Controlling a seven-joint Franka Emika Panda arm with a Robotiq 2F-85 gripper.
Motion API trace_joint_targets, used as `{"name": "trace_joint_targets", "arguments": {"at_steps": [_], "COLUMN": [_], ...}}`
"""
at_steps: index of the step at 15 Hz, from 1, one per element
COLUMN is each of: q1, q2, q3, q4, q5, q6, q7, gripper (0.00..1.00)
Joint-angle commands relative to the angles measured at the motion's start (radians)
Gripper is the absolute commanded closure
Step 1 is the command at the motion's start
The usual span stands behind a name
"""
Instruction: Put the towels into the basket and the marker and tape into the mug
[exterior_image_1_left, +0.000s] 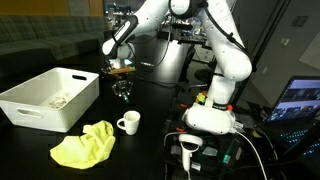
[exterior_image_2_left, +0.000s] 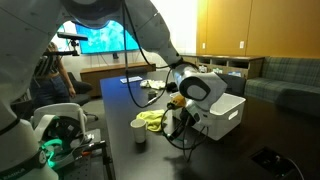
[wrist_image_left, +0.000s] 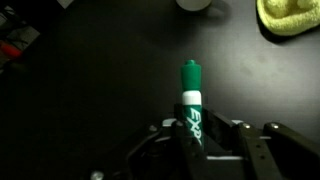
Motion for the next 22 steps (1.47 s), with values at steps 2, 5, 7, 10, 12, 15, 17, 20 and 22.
{"name": "trace_joint_targets", "arguments": {"at_steps": [2, 5, 7, 10, 12, 15, 17, 20, 22], "q1": [0.017, 0.023, 0.024, 0.034, 0.043, 0.057, 0.061, 0.049, 0.038], "q2": [-0.143, -0.181, -0.196, -0.198, -0.19, -0.166, -0.147, -0.095, -0.047], "q3": [0.022, 0.048, 0.069, 0.096, 0.113, 0.133, 0.143, 0.142, 0.134], "q4": [-0.132, -0.154, -0.152, -0.124, -0.1, -0.061, -0.034, 0.015, 0.049], "q5": [-0.033, -0.046, -0.059, -0.093, -0.121, -0.152, -0.147, -0.082, -0.03], "q6": [-0.06, -0.134, -0.197, -0.306, -0.376, -0.466, -0.508, -0.557, -0.587], "q7": [-0.124, -0.217, -0.289, -0.372, -0.423, -0.485, -0.515, -0.496, -0.47], "gripper": [0.94, 0.94, 0.94, 0.94, 0.94, 0.94, 0.94, 0.94, 0.94]}}
